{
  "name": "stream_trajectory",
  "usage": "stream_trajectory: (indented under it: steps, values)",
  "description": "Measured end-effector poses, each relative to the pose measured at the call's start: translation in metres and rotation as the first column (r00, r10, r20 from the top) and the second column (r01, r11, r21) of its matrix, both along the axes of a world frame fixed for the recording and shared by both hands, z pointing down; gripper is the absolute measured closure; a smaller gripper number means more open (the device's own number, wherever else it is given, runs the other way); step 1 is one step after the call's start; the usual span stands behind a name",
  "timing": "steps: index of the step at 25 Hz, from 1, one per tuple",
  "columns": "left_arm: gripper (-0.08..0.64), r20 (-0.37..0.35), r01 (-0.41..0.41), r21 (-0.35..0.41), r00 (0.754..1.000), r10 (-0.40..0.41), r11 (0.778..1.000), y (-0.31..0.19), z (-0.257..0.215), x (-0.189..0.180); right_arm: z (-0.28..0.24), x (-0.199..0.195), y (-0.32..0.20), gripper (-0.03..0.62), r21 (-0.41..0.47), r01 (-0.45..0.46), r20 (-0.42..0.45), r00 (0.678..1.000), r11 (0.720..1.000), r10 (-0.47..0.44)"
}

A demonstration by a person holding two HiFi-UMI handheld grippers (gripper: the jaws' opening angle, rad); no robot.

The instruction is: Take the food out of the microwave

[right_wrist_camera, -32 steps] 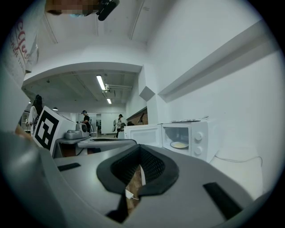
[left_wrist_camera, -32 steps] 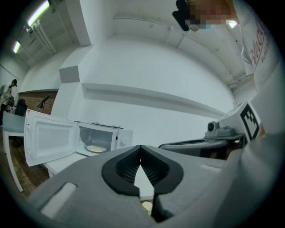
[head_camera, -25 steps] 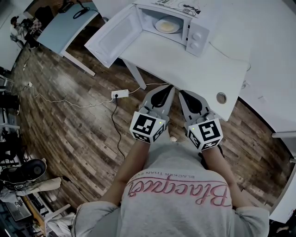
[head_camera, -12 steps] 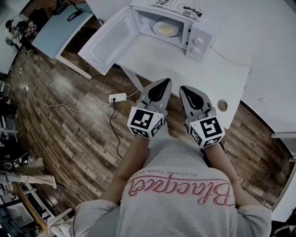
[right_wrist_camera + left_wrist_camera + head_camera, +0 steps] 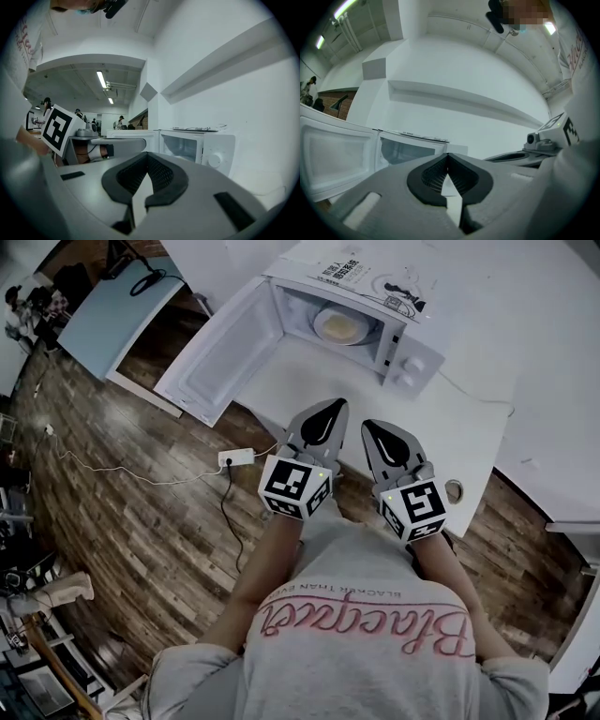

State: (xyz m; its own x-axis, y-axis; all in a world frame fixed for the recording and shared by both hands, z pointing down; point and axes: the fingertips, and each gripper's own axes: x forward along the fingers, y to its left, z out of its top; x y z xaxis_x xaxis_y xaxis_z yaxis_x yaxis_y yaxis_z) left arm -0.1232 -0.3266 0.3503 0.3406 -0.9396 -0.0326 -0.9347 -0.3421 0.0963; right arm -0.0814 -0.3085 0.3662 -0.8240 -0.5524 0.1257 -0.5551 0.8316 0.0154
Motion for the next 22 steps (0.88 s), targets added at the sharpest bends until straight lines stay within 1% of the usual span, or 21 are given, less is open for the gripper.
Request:
stream_trajectory:
  steps: [3, 7, 12, 18, 22]
  values:
    - [0.554, -0.005, -0.009, -0.008, 1.0, 0.009, 1.0, -0.024, 0.001, -0.012, 0.001, -0.011, -0.023, 0.583, -0.01, -0.019, -0.001, 1.0, 1.0, 0.019]
    - [0.554, -0.003, -0.034, -0.047, 0.999, 0.033, 0.998, -0.049, 0.01, -0.026, 0.005, -0.03, -0.049, 0.583, -0.036, -0.041, -0.004, 0.999, 0.999, 0.041]
    - [0.554, -0.015, -0.073, -0.083, 0.997, 0.072, 0.994, -0.078, 0.02, -0.05, 0.011, -0.054, -0.073, 0.583, -0.048, -0.06, -0.025, 0.998, 0.997, 0.059]
    - [0.554, -0.026, -0.138, -0.113, 0.99, 0.135, 0.984, -0.112, 0.033, -0.062, 0.018, -0.067, -0.11, 0.583, -0.074, -0.129, -0.019, 0.992, 0.989, 0.128]
    - [0.552, -0.032, -0.153, -0.137, 0.988, 0.15, 0.979, -0.132, 0.041, -0.073, 0.023, -0.078, -0.127, 0.583, -0.086, -0.152, -0.021, 0.988, 0.985, 0.151]
